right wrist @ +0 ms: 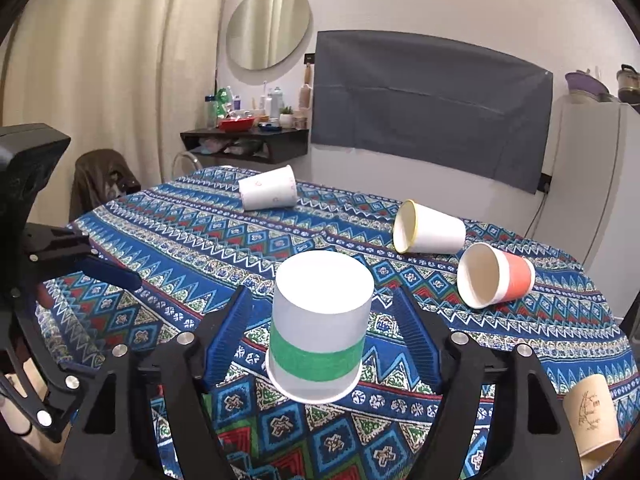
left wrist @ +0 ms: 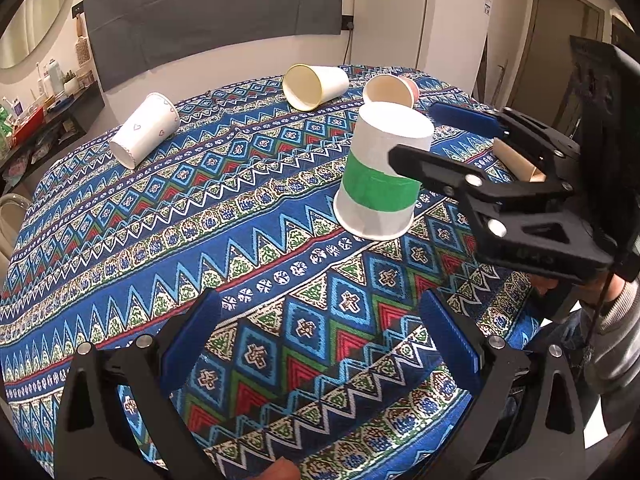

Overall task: Flip cup upside down
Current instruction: 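Lower the inverted cup onto the cloth and open the right gripper, then withdraw the right tool away from the upside-down cup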

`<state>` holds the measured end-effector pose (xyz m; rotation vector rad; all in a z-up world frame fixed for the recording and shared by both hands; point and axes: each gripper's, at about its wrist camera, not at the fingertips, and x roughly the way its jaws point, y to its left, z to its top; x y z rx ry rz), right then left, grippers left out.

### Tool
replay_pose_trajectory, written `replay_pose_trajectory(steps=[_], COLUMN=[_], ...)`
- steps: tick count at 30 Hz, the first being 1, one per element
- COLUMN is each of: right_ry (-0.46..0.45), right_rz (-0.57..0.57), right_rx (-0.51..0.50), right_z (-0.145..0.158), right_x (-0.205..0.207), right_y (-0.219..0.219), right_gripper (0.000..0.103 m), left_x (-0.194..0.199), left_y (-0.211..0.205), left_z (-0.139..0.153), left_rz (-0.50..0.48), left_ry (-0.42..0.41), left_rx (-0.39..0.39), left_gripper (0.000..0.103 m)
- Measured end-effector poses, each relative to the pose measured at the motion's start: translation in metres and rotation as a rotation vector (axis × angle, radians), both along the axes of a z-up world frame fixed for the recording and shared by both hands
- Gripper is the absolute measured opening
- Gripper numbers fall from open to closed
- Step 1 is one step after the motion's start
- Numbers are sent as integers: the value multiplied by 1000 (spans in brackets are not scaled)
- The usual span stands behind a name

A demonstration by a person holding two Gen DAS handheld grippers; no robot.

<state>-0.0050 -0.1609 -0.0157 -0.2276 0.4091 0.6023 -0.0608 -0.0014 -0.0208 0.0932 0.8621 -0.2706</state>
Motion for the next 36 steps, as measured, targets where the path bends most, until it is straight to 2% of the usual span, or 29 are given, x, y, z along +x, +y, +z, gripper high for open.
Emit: replay_pose_trajectory(steps=[3, 6, 9, 17, 24, 29, 32, 36], right_ry=[-18, -34, 5, -2, -27, -53, -55, -50], right_rz=[-7, -34, -76, -171, -187, -209, -214, -210], right_rx=[6, 18, 40, 64, 97, 107, 119, 122], right_z=[0, 0, -4, -19, -29, -35, -38, -40], right_x=[-10, -18, -20, -35, -46, -49, -47, -46], right_y=[-6, -14, -27, -46, -57, -64, -67, -66], right_gripper=[85, 87, 88, 89, 91, 93, 93, 93], left_x=[-2, -5, -9, -15, -12, -10, -6, -2], left_y=[-3, -5, -8, -12, -29, -26, -17, -16], left_z=[-3, -8, -13, -14, -24, -29, -26, -25], left_rz=[15, 64, 93, 97, 107, 154, 179, 205], left_ry=[4, -39, -63, -103, -136, -183, -196, -226], left_rx=[8, 65, 107, 23, 61, 46, -4, 21], left_gripper=[97, 97, 97, 97, 97, 97, 97, 97])
